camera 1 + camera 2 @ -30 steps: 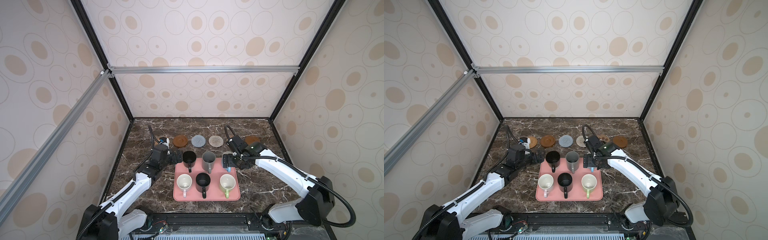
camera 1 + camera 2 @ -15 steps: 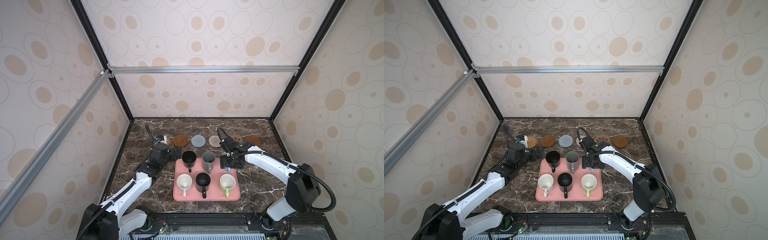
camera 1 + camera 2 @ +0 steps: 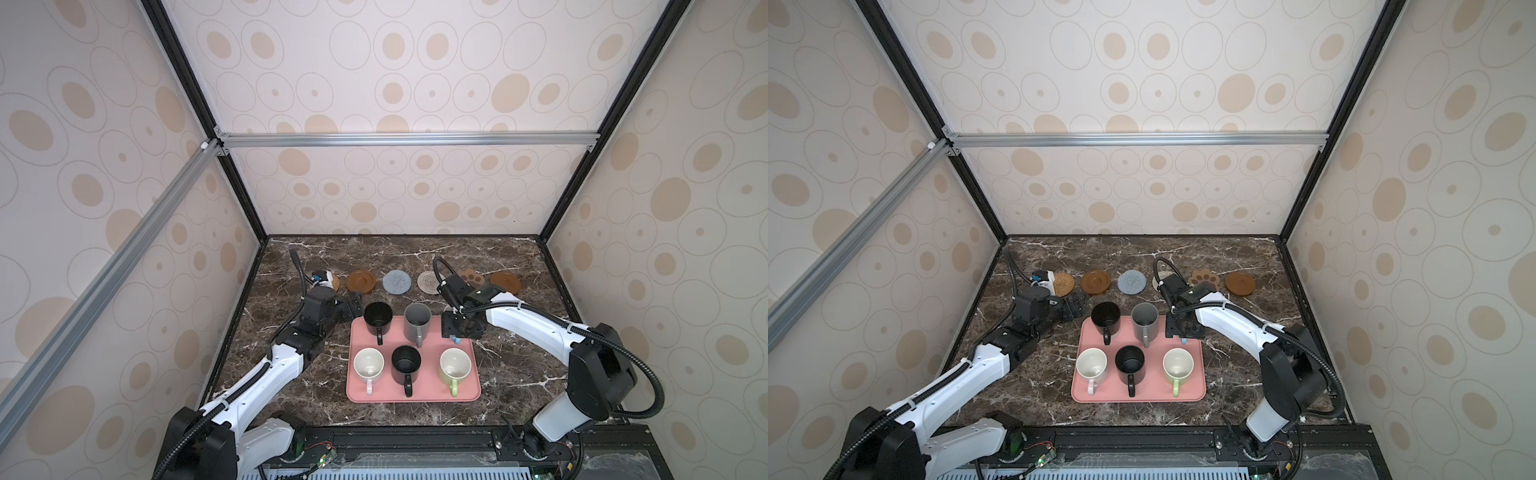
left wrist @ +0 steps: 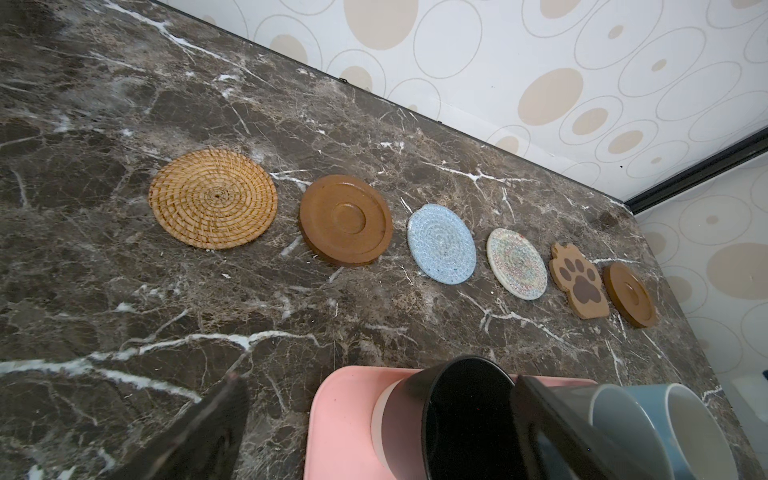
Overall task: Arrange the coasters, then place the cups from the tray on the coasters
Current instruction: 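Close the right gripper on the light blue mug rim and lift it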
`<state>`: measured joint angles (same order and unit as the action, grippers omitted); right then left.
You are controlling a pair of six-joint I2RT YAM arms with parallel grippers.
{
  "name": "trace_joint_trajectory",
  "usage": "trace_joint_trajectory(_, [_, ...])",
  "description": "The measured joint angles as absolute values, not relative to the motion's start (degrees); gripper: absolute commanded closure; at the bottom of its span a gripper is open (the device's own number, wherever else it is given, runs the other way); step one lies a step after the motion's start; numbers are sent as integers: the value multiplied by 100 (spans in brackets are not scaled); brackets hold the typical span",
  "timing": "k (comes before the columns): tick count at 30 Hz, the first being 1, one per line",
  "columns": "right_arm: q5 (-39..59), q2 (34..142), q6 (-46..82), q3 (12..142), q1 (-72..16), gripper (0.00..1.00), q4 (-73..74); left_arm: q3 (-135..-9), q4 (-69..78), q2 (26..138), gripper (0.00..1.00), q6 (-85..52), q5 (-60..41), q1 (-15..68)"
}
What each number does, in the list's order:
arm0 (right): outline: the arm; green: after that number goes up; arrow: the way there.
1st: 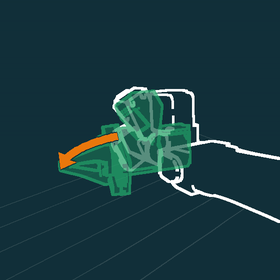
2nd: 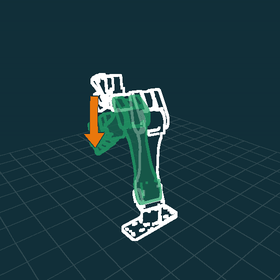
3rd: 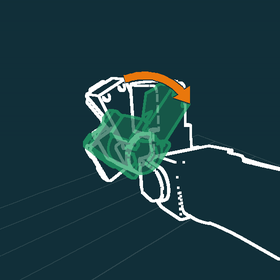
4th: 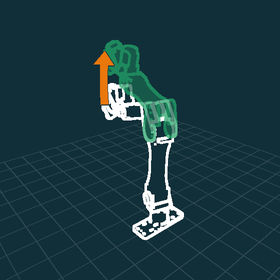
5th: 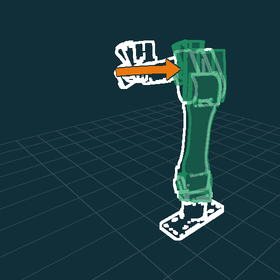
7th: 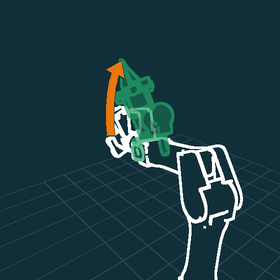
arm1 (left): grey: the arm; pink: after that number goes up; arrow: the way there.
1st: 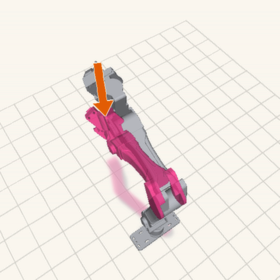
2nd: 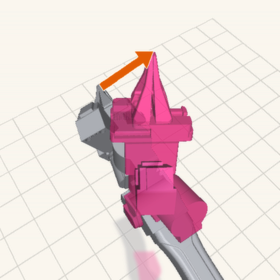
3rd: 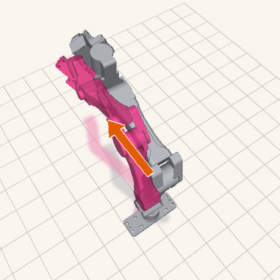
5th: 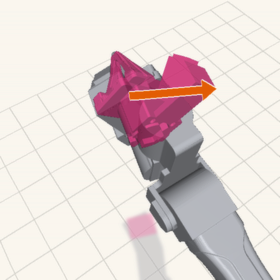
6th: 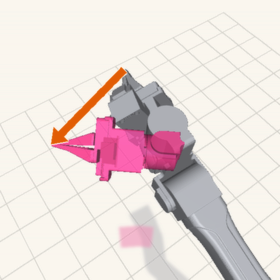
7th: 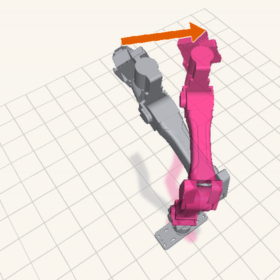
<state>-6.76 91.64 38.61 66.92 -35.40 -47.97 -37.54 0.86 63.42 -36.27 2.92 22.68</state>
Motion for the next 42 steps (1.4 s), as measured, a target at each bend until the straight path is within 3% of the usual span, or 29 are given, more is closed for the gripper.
trace_joint_trajectory(16, [-762, 9301, 3964, 6506, -3542, 55, -4578, -3675, 86, 6272, 0, -3675, 296, 2268])
trace_joint_trajectory(24, [-770, 9301, 3977, 6453, -3542, 59, -4525, -3667, 89, 6228, 0, -3677, 316, 2268])
trace_joint_trajectory(32, [-779, 9319, 3972, 6410, -3542, 78, -4484, -3667, 89, 6230, 0, -3675, 314, 2268])
trace_joint_trajectory(42, [-797, 9321, 3955, 6361, -3546, 86, -4403, -3667, 89, 6228, 0, -3675, 320, 2268])
